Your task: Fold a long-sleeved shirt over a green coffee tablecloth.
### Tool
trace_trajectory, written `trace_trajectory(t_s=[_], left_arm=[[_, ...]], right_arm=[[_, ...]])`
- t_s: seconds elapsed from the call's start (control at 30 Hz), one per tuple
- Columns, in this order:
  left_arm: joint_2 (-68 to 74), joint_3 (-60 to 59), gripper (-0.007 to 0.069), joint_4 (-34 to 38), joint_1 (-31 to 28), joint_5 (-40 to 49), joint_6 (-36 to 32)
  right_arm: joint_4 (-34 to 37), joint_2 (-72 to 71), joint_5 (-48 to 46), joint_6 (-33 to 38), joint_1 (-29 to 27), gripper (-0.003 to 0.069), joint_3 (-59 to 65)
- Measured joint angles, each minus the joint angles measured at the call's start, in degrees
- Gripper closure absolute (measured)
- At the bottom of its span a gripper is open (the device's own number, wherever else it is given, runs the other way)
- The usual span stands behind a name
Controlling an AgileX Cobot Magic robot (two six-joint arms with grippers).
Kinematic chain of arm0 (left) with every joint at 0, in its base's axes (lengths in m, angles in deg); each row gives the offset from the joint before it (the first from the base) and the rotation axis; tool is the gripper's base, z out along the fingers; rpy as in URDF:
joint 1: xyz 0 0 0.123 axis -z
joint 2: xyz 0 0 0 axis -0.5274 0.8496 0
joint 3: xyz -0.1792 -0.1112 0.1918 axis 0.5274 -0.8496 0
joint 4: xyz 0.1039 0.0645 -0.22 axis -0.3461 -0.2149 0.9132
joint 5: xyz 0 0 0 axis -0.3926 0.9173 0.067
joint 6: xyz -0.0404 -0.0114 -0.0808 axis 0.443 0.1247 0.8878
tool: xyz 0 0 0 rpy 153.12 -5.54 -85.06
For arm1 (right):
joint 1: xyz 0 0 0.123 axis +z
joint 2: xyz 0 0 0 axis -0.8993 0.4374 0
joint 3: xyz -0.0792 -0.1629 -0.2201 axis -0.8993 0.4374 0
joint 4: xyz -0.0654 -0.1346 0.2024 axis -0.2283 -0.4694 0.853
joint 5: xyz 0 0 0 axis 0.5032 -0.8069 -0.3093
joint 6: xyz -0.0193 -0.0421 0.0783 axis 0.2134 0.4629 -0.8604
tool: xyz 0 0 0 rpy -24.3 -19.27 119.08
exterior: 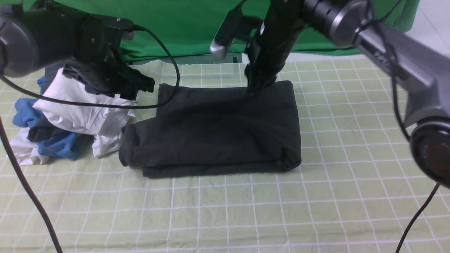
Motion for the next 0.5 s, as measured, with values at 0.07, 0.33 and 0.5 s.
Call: trace_trajectory(t_s=[0.07,0.33,0.5], left_arm=[[-0.2,0.0,0.0262,-0.1,0.0,1.3,0.1],[-6.8,-0.1,0.0588,13.0,0.0,8.7,-11.3],[-9.1,-3.6,0.0616,23.1,0.0,9.0,-17.6]], right_arm=[[0.0,-1.2,-0.3,-3.1,-0.7,0.0613,0.1],[4.3,-14.1,-0.3,-16.3,-5.7,0.0666,15.9],[6.7,-22.8,-0.4,-16.9,-6.5,0.0666,30.3]])
